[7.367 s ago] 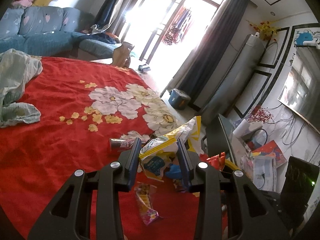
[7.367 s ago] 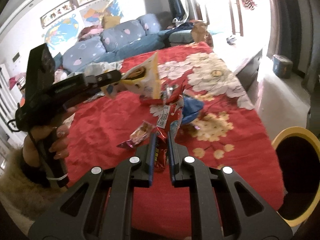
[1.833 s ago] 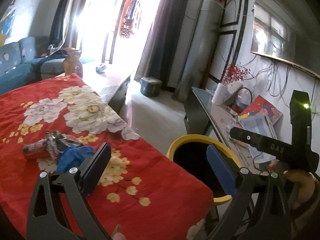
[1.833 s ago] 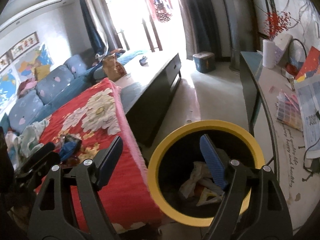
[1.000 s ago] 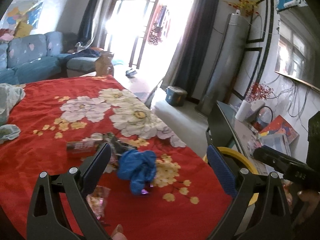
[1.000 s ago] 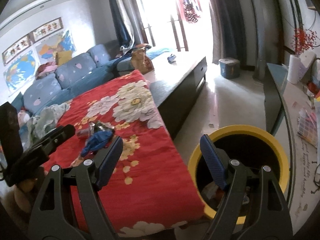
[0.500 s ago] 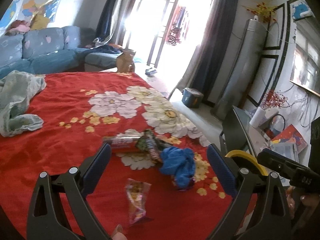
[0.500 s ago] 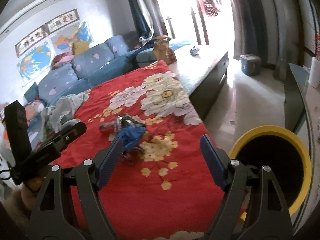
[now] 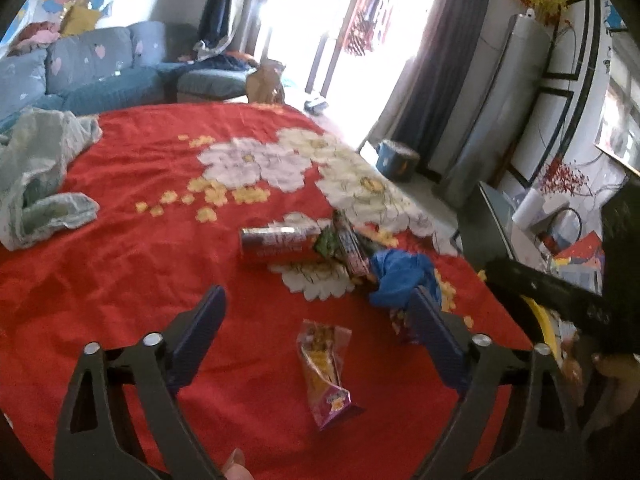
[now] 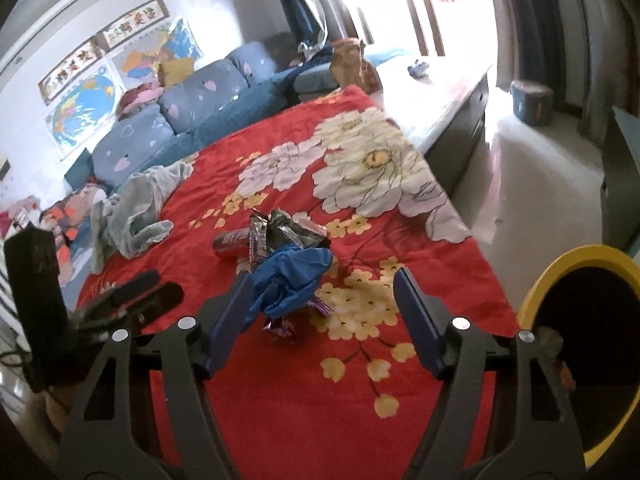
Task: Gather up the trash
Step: 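Grasp the purple snack wrapper with the left tool while the right tool grasps the blue cloth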
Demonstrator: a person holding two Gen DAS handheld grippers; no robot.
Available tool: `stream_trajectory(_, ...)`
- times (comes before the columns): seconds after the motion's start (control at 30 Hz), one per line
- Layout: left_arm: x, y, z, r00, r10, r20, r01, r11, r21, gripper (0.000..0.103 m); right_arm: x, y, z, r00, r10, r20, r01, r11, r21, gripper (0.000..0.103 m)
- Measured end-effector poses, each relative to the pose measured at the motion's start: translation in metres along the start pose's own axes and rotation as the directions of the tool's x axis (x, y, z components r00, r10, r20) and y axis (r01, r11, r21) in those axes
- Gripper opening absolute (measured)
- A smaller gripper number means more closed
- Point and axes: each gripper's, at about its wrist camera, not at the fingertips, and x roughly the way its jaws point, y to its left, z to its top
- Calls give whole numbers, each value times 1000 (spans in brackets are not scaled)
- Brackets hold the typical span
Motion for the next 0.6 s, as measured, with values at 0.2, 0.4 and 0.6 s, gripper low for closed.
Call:
stream_trajectory(0.2,19,-4,-12,996,-26,-81,28,999,20,70,27,-2,5,997,36,-61,-34,999,40,60)
stream_trajectory(0.4,34,-2,-20,989,-49,-136,52,998,19,55,45,9,8,994,57,-95,-55,998,25,59)
stream_trajectory(0.6,44,-3,-28,979,-40,-199,46,999,25,43,60,8,7,988,75,-136,-70,997,44,40)
